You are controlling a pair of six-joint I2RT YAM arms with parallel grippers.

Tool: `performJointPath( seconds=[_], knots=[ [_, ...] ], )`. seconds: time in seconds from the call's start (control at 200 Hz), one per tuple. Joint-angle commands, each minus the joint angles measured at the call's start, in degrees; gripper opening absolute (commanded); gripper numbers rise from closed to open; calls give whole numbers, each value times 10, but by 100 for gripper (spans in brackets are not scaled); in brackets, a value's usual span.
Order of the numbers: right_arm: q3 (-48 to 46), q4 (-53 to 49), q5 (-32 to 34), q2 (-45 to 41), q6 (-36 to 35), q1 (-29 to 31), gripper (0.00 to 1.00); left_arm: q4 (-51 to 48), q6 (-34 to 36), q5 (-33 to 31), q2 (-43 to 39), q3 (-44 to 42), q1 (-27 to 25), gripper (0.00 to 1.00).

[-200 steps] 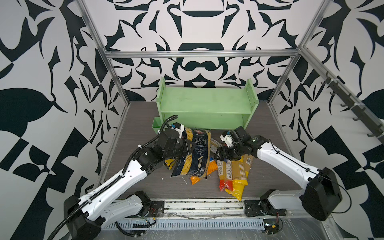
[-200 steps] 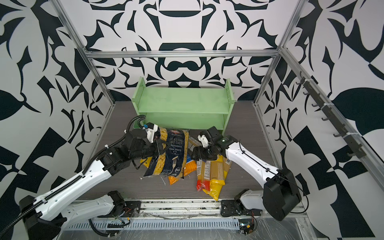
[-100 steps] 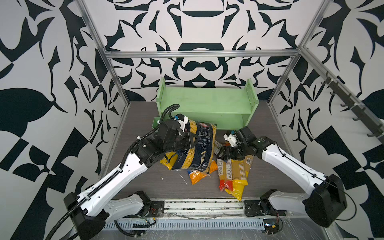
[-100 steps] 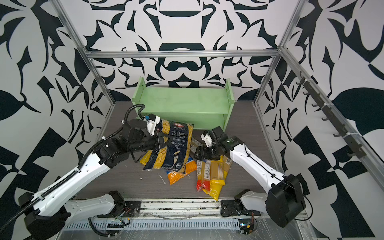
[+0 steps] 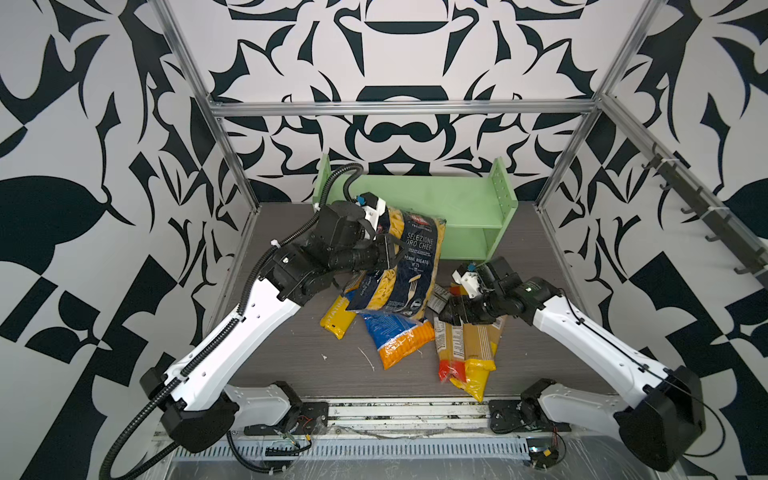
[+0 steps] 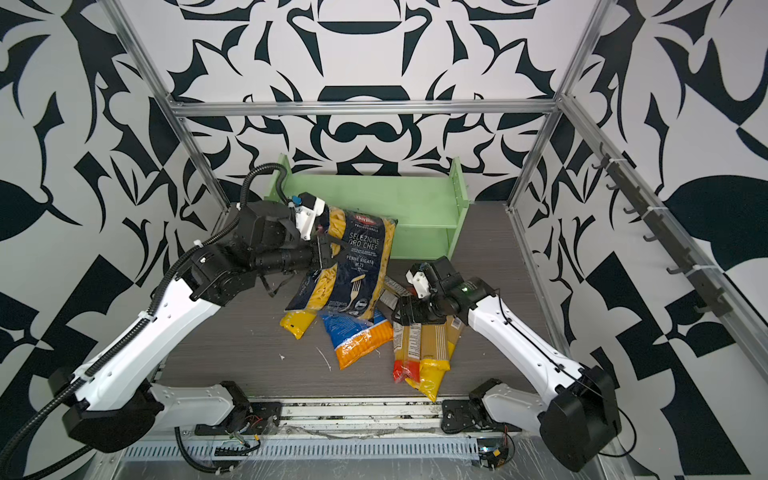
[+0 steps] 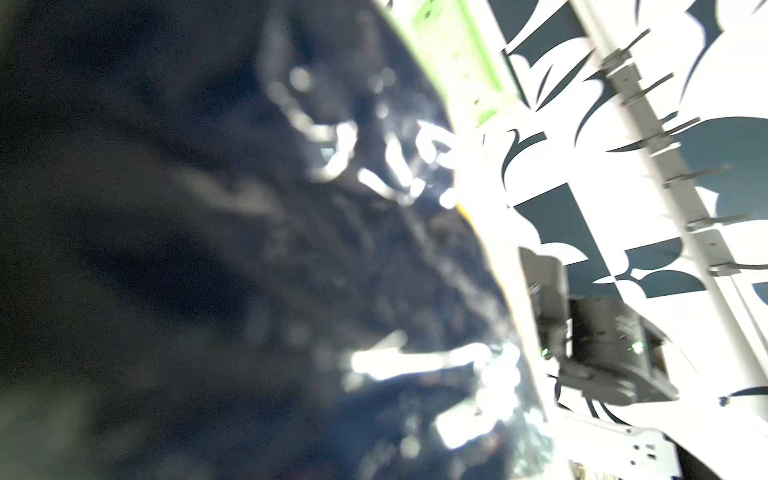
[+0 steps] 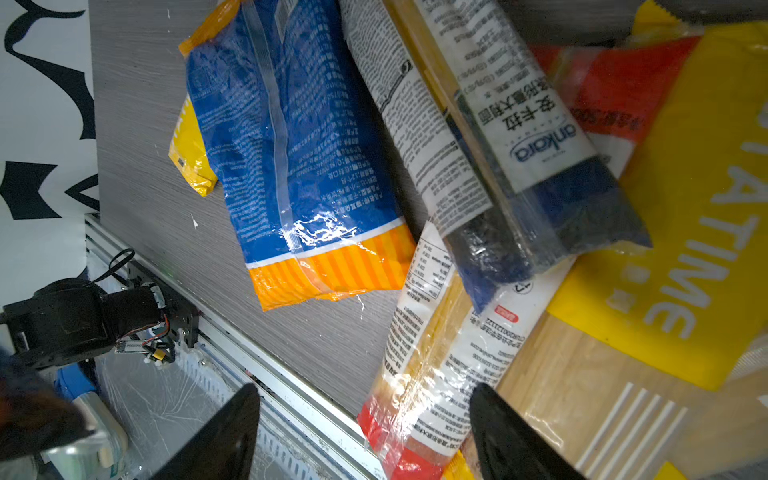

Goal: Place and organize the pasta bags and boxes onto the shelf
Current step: 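Carry the Barilla bag with the left gripper up over the green shelf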

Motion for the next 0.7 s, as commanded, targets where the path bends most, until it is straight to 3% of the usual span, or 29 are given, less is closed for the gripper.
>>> performJointPath(
  seconds=[0.0,0.395,0.695],
  knots=[
    [-3,-13,11,-19,-1,-3,82,96,15,40,9,85,17,0],
    [7,-26,18,-35,2,-7,82,134,41,92,140,274,67,0],
    [2,-20,18,-40,14,-7,82,167,5,167,268,448,115,0]
  ],
)
